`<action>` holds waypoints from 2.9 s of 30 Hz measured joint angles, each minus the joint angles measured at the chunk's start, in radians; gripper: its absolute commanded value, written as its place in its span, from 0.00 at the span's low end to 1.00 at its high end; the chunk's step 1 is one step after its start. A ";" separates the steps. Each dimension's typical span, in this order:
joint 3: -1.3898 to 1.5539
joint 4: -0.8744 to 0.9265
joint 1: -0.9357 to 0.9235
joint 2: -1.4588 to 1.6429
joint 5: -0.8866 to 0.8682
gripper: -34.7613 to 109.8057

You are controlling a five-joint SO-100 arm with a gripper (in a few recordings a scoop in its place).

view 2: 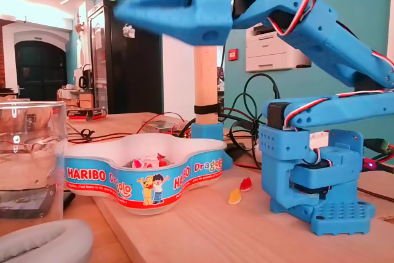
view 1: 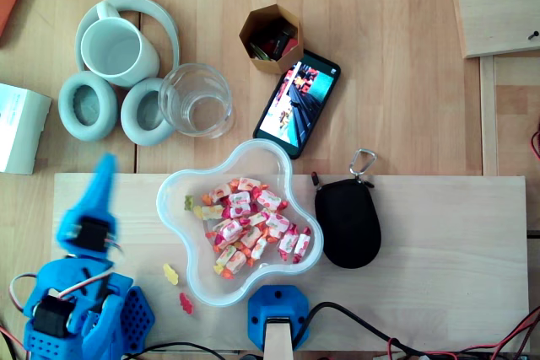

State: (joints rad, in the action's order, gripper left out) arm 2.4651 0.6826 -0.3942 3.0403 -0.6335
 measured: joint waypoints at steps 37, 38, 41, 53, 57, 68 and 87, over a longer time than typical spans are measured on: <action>-0.506 0.525 -0.689 -0.739 -0.225 0.22; -0.472 0.522 -0.716 -0.741 -0.262 0.22; -0.382 0.538 -0.767 -0.788 -0.419 0.23; -0.423 0.808 -0.770 -0.795 -0.738 0.25; -0.492 0.815 -0.762 -0.808 -0.739 0.32; -0.492 0.815 -0.680 -0.811 -0.828 0.39; -0.239 0.457 -0.551 -0.811 -1.137 0.39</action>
State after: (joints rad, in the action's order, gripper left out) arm 2.2258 1.1397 -0.9449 2.2289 -1.7702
